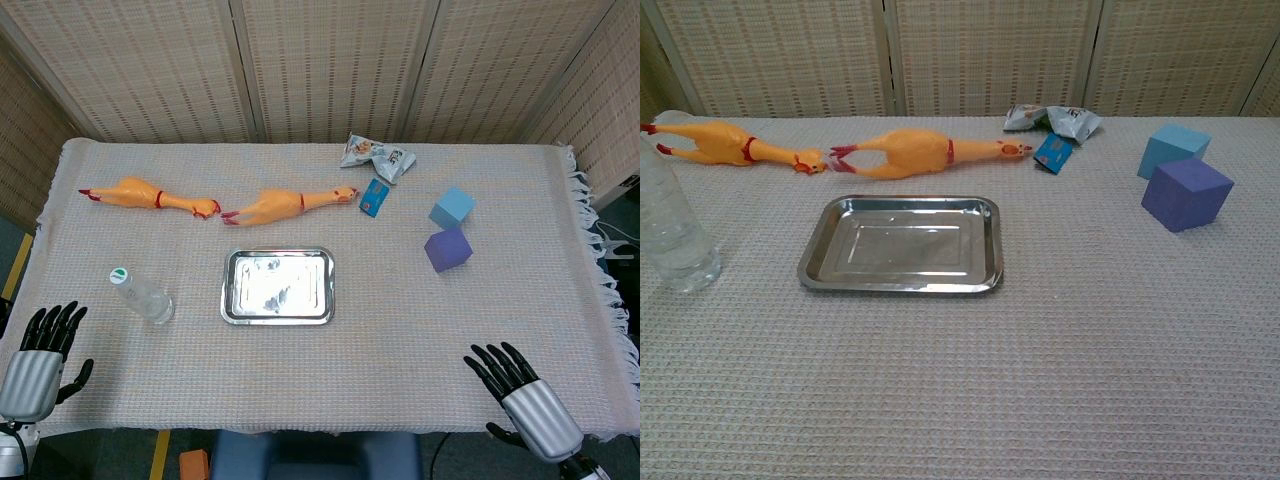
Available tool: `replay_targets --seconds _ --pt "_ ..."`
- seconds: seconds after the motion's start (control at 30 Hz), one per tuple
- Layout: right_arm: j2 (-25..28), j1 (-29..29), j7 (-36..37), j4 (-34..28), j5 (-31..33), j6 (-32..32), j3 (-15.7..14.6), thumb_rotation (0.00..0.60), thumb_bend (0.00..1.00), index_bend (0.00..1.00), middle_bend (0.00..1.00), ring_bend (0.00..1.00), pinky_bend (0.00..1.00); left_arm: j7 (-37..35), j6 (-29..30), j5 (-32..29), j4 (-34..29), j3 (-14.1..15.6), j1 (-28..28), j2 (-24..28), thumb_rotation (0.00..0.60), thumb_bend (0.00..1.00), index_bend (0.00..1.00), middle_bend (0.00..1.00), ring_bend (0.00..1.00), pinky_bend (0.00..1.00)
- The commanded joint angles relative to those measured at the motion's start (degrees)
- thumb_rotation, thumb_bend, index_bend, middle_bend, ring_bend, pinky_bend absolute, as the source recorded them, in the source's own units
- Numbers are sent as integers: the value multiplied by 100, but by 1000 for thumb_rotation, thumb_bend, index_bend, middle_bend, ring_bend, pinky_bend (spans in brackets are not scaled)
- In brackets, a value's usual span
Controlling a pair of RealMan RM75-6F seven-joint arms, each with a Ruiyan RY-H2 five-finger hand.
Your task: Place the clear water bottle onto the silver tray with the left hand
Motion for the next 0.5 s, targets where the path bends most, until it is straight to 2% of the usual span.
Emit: replay_targets --seconds 0.03,0.17,0.3,0.4,0.43,0.5 --pt "-5 1 5 5 -13 8 -1 600 7 0 0 0 0 -28 1 -11 1 -10 -3 -4 600 376 0 0 0 0" --pt "-66 6 118 103 -120 174 35 600 7 0 0 0 0 -371 -26 -13 -37 -2 -17 -9 600 374 0 0 0 1" --pt "-172 14 224 235 -105 299 124 600 6 0 0 0 0 -1620 -122 -62 39 -5 -69 -8 600 369 0 0 0 31" --pt "-180 19 240 245 -86 295 134 600 6 0 0 0 0 -1917 -167 -47 116 12 -95 7 600 363 0 0 0 46" --pt "-182 24 250 249 -69 286 141 600 6 0 0 0 0 -2153 -242 -47 154 42 -117 35 600 359 0 0 0 53" --pt "-172 45 251 249 0 225 159 600 7 0 0 0 0 -3217 -649 -129 131 164 -214 232 600 349 0 0 0 59"
